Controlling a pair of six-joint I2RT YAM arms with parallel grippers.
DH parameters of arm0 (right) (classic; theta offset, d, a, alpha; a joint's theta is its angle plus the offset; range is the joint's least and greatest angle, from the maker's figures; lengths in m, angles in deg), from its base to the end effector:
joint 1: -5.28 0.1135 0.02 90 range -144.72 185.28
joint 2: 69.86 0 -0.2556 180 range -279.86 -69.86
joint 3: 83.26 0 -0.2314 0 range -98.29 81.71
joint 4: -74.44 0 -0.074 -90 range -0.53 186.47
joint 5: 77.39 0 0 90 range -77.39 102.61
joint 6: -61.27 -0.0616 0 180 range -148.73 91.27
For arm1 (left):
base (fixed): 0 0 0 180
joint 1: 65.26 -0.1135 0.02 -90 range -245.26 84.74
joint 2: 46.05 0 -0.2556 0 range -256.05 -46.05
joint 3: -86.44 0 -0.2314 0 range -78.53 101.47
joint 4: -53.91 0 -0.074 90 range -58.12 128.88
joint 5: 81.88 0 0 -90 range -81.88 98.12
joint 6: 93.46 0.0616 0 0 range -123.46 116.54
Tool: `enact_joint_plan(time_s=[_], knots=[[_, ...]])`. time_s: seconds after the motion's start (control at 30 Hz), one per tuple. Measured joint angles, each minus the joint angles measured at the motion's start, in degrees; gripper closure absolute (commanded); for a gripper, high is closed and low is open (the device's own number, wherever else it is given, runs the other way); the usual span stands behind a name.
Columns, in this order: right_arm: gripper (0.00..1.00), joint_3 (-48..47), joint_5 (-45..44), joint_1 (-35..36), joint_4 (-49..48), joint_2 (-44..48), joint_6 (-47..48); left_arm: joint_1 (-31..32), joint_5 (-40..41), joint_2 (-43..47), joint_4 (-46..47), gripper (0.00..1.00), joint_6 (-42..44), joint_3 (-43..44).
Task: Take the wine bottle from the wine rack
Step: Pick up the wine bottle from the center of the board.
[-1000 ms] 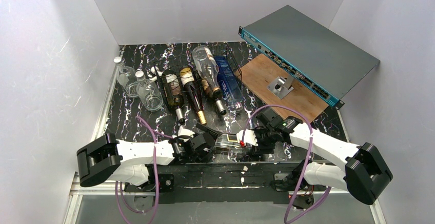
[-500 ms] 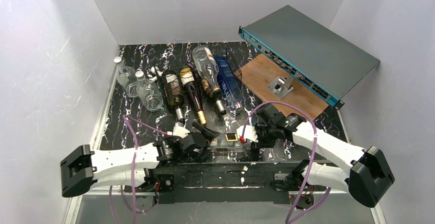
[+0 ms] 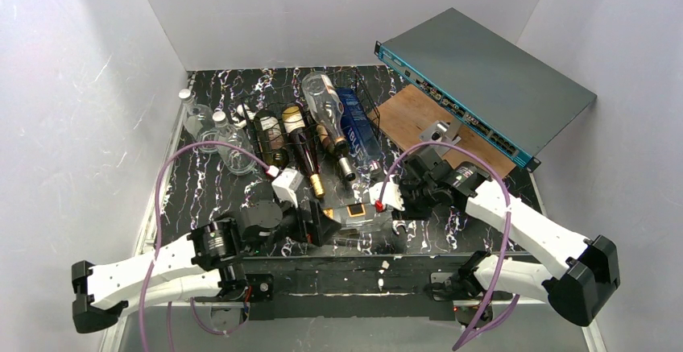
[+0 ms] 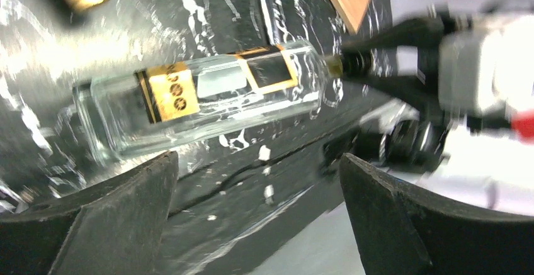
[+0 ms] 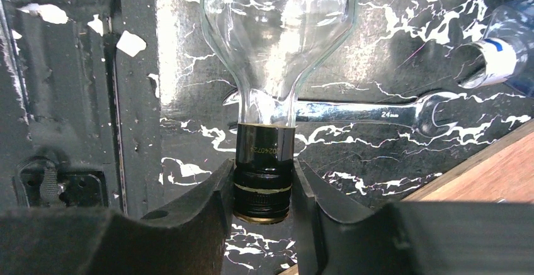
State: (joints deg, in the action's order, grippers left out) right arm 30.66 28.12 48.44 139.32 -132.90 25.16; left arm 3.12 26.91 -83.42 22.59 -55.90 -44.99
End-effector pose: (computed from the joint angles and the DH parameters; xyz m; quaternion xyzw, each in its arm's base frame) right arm 0.1333 0.1475 0.2360 -0.7418 0.6119 0.1078 0.2522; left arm 0.0804 -0.1490 0.2681 0.0196 0.8139 -0.4253 0.3954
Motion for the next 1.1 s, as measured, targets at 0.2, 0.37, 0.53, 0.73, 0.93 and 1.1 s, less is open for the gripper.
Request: enact_joint_plan(time_s=[0.2, 0.37, 0.53, 0.73, 0.93, 1.1], knots=[[0.99, -3.8, 3.6, 0.0, 2.3, 0.0, -0.3, 0.0, -12.5, 0.2, 3.5, 0.02, 38.5, 0.7], [0.99, -7.5, 7.5, 0.0, 3.5, 0.0, -1.5, 0.0, -16.0, -11.6, 14.9, 0.02, 67.6, -3.3], [0.99, -7.9, 10.3, 0.0, 3.8, -0.1, -2.5, 0.0, -16.2, -21.1, 25.4, 0.02, 76.5, -3.4], [0.99, -9.3, 12.2, -0.1, 3.9, -0.9, -2.8, -0.3, -16.5, -25.7, 31.3, 0.08, 77.5, -3.4], [0.99, -10.0, 13.4, -0.4, 3.9, -1.1, -2.8, -0.3, -16.5, -29.6, 32.9, 0.31, 75.9, -3.4], [0.95, -10.3, 14.0, -0.8, 4.0, -1.2, -2.8, -0.3, -16.3, -29.6, 33.5, 0.95, 74.2, -3.4]])
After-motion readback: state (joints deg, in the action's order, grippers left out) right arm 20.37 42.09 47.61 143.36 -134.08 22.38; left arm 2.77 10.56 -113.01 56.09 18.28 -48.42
